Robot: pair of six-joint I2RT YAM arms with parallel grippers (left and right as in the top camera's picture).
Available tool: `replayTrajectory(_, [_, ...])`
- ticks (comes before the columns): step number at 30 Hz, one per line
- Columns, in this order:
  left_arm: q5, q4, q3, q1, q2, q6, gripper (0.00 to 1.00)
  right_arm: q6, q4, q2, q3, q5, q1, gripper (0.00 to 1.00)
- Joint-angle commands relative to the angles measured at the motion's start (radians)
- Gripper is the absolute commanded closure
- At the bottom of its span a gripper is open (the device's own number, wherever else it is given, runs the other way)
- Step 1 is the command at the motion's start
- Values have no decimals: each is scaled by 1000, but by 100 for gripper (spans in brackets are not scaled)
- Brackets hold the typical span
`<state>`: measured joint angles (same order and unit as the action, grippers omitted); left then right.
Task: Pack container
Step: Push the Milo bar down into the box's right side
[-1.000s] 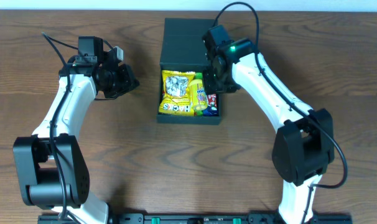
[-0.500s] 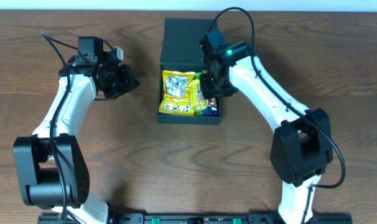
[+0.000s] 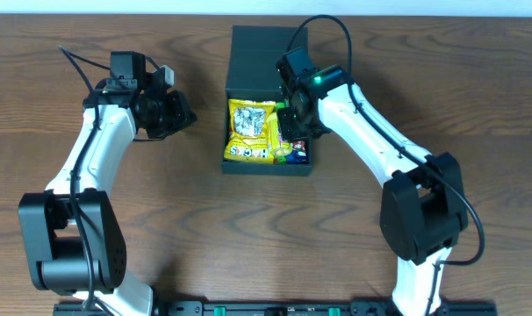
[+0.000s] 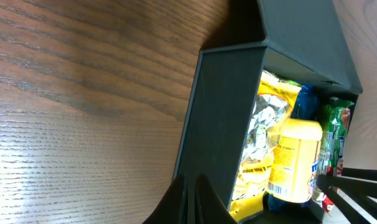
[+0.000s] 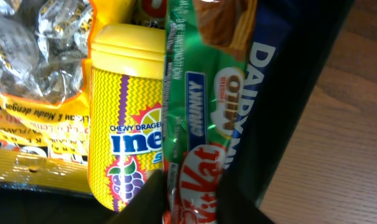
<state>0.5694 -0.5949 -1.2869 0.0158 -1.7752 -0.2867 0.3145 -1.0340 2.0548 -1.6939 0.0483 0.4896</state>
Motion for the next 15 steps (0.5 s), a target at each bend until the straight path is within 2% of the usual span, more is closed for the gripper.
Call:
replayTrajectory(1, [7, -3, 8, -3, 8, 17, 93, -9, 6, 11, 9, 0, 6, 82])
replayTrajectory(9, [7, -3, 8, -3, 8, 17, 93, -127, -3, 10, -73, -79, -11, 90])
replayTrajectory(12, [7, -3, 8, -3, 8, 17, 93, -261, -2, 10, -143, -78, -10, 91])
replayTrajectory(14, [4, -2, 8, 0, 9, 19, 93, -408, -2, 10, -182, -78, -4, 91])
replayTrajectory(15, [3, 0, 8, 5, 9, 26, 90, -506, 0, 10, -197, -78, 0, 90])
